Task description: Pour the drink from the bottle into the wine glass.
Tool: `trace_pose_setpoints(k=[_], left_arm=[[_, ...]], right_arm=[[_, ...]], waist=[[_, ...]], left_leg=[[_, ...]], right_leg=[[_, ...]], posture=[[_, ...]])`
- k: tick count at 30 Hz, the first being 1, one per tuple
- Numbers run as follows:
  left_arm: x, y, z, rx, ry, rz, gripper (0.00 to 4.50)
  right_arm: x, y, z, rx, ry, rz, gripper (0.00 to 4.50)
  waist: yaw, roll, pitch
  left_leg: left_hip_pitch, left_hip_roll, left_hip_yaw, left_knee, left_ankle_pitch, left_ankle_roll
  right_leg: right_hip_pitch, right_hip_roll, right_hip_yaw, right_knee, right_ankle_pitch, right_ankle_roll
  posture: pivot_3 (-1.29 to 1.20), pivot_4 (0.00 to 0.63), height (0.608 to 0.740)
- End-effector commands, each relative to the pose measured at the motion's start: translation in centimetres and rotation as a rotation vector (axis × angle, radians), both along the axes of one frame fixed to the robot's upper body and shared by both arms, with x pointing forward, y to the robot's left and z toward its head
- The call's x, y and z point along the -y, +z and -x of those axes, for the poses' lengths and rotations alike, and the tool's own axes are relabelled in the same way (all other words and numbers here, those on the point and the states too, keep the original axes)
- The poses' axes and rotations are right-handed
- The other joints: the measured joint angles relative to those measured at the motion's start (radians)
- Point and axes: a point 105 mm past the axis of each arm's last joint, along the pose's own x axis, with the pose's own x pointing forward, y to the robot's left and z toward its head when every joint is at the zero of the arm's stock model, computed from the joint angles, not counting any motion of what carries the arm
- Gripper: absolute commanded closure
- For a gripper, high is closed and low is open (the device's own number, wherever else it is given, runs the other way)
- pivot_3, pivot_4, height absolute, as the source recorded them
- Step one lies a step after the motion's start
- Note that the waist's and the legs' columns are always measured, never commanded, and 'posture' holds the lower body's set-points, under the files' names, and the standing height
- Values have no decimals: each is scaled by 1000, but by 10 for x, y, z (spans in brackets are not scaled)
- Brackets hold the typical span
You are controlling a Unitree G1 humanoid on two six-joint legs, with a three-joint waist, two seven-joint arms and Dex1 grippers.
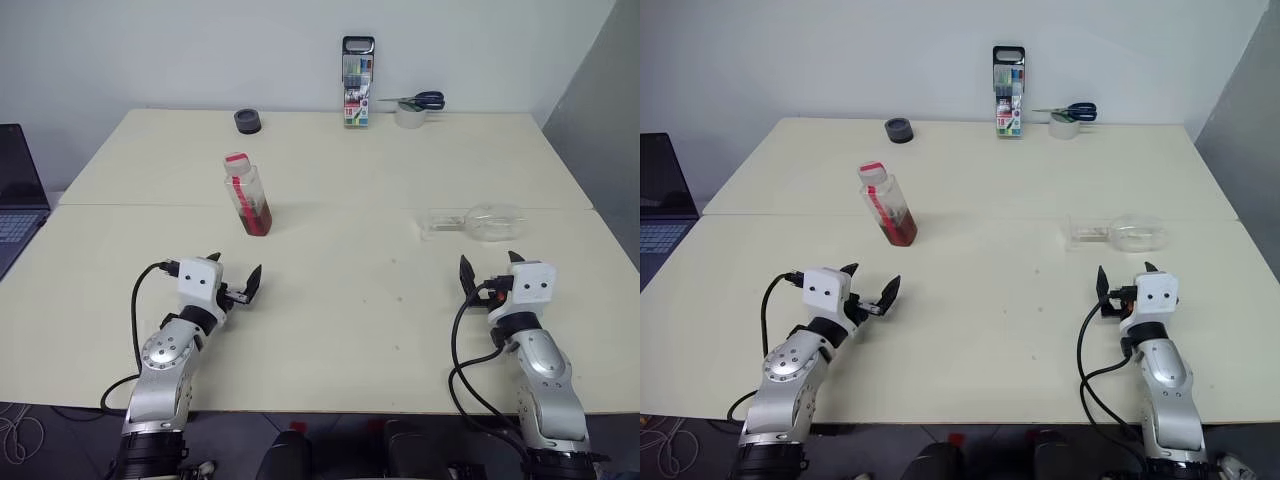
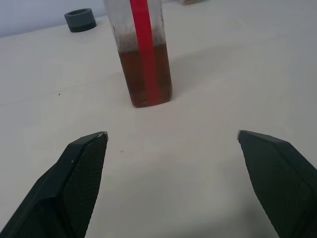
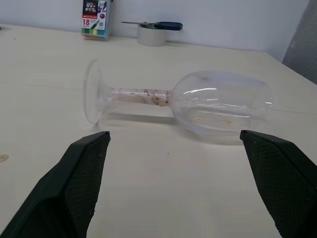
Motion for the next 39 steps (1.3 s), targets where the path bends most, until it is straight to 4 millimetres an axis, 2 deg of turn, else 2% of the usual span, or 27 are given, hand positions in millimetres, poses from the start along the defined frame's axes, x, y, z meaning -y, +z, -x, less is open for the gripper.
trace_pose_setpoints(k=[1,34,39], left_arm=[[4,19,-1,81,-20,-13,27],[-1,21,-6,64,-3,29,27],[-1,27,-5,83,-18,86,27]], right_arm=[[3,13,0,47,-3,15,0],[1,15,-2,52,14,24,0],[-4,21,0,68,75,34,0]], waist=[[0,0,0],[0,0,0],[0,0,0]], left_leg=[[0,0,0,0,0,0],[0,0,0,0,0,0],[0,0,0,0,1,-1]], right_leg=[[0,0,0,0,0,0],[0,0,0,0,0,0],[0,0,0,0,0,0]], posture=[[0,150,740],[0,150,740],[0,150,740]])
